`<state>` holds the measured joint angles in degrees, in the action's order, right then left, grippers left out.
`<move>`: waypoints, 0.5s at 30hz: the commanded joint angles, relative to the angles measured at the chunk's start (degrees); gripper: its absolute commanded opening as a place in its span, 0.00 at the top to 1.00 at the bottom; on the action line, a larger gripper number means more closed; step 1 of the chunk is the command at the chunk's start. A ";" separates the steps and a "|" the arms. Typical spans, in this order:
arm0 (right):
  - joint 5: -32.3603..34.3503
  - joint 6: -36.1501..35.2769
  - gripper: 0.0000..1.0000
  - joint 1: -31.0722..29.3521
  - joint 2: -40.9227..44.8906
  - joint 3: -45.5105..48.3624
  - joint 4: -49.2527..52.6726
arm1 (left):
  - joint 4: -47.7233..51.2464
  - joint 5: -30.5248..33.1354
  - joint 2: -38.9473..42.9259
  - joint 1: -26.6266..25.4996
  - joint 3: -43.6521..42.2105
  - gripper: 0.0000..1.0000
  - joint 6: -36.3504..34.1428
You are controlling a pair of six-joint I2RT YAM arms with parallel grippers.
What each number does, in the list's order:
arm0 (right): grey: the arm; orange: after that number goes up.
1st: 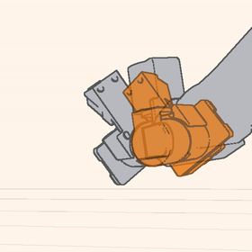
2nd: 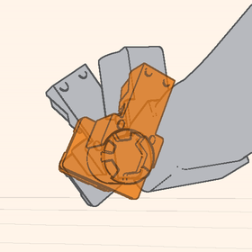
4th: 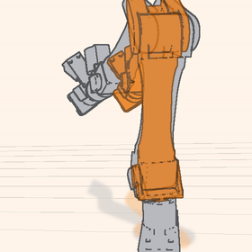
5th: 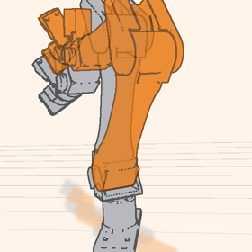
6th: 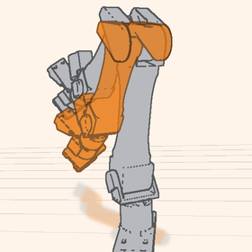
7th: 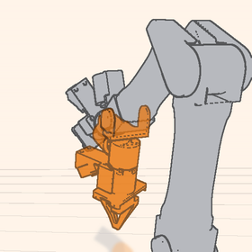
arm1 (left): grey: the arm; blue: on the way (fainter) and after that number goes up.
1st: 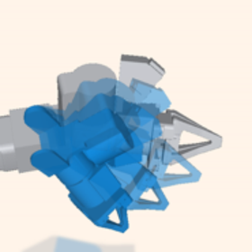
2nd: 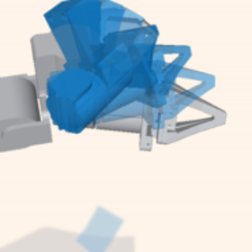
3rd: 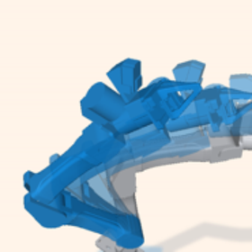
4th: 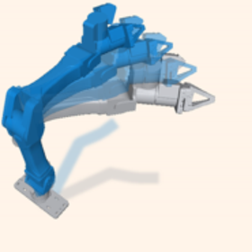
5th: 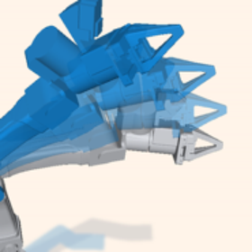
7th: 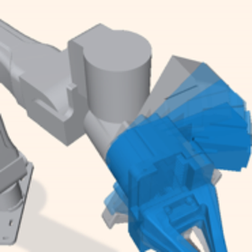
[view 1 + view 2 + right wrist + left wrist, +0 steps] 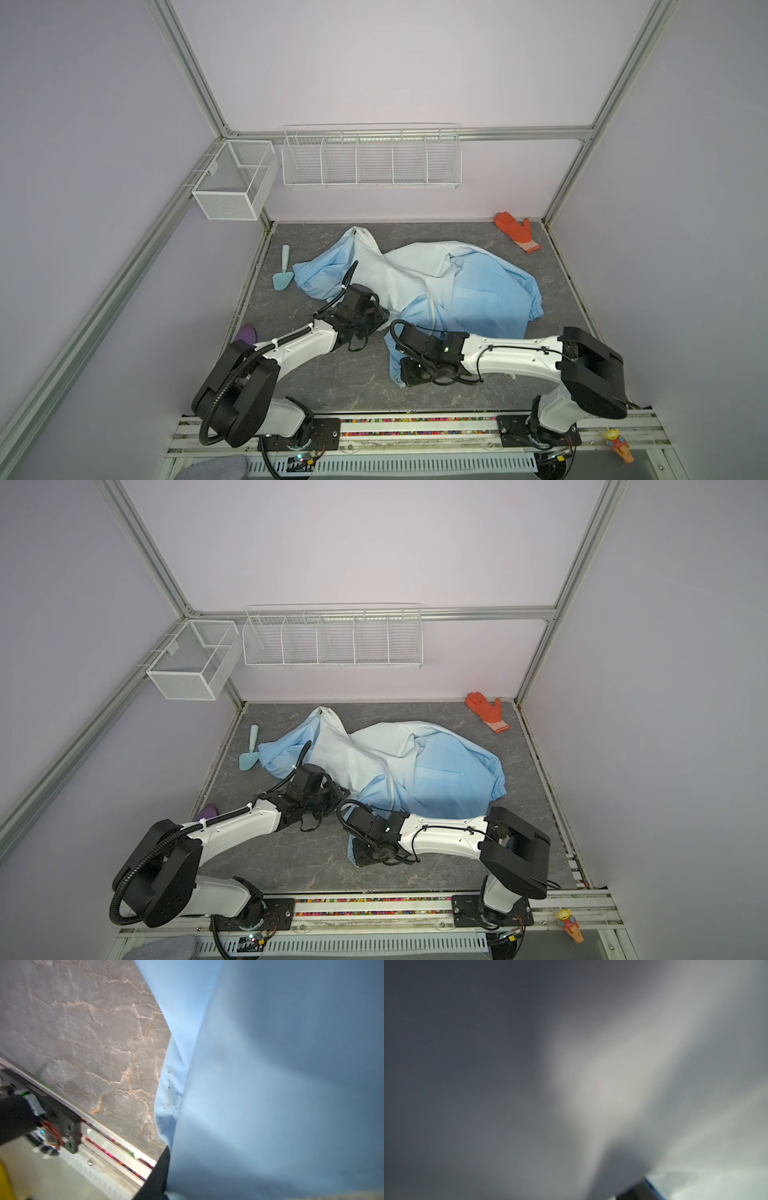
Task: Zip up the jacket
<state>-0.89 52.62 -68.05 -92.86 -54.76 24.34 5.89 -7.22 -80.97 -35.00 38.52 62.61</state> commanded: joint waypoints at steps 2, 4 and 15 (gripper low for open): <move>1.19 0.64 0.85 0.46 0.92 -0.54 0.62 | 2.93 6.19 -0.90 1.03 6.40 0.87 -4.71; 1.44 0.32 0.90 0.46 2.51 -0.52 1.50 | 4.54 6.41 -1.93 3.19 9.37 1.00 -6.61; -4.02 -9.51 0.94 4.56 19.95 -1.45 11.95 | 18.45 7.68 -9.65 17.25 32.54 1.00 -19.68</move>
<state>-1.34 48.07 -65.19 -76.73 -55.24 30.22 19.53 -2.20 -88.31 -20.91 65.17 48.45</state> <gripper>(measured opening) 0.069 0.047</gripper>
